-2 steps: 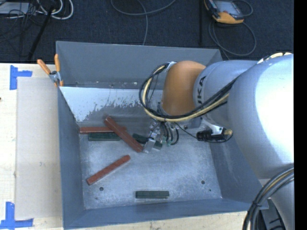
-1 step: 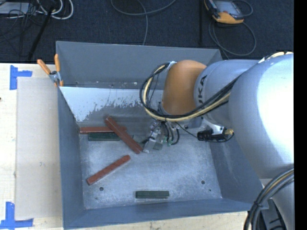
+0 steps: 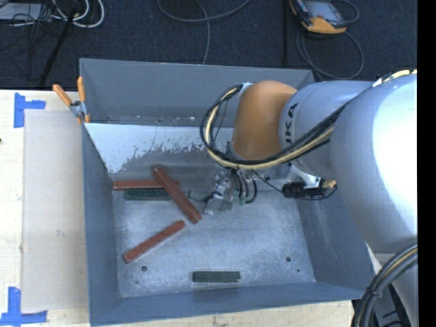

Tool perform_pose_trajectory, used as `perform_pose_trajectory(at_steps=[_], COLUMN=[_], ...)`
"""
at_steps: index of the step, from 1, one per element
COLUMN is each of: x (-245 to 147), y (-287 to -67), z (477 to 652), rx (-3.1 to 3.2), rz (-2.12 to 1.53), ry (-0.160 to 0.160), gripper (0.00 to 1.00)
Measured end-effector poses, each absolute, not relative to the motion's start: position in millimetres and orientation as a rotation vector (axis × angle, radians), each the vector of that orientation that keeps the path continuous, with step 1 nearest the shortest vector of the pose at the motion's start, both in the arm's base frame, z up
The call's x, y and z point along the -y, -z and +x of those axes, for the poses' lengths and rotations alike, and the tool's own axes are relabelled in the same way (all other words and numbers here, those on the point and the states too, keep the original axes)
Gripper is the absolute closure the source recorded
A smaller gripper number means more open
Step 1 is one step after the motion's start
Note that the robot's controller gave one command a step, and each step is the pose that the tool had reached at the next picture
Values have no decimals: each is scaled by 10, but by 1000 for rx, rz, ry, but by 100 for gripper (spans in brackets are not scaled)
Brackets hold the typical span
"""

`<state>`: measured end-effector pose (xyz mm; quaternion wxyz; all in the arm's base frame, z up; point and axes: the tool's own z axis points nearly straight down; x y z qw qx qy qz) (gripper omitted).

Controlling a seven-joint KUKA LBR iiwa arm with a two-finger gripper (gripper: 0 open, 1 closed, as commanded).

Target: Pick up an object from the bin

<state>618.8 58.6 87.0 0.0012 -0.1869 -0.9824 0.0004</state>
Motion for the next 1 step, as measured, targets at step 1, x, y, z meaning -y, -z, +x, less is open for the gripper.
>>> perform_pose_trajectory(at_steps=[1], x=[-584], y=[-984], z=[6186], rx=[3083], rz=[-586], ry=[-2], gripper=[100])
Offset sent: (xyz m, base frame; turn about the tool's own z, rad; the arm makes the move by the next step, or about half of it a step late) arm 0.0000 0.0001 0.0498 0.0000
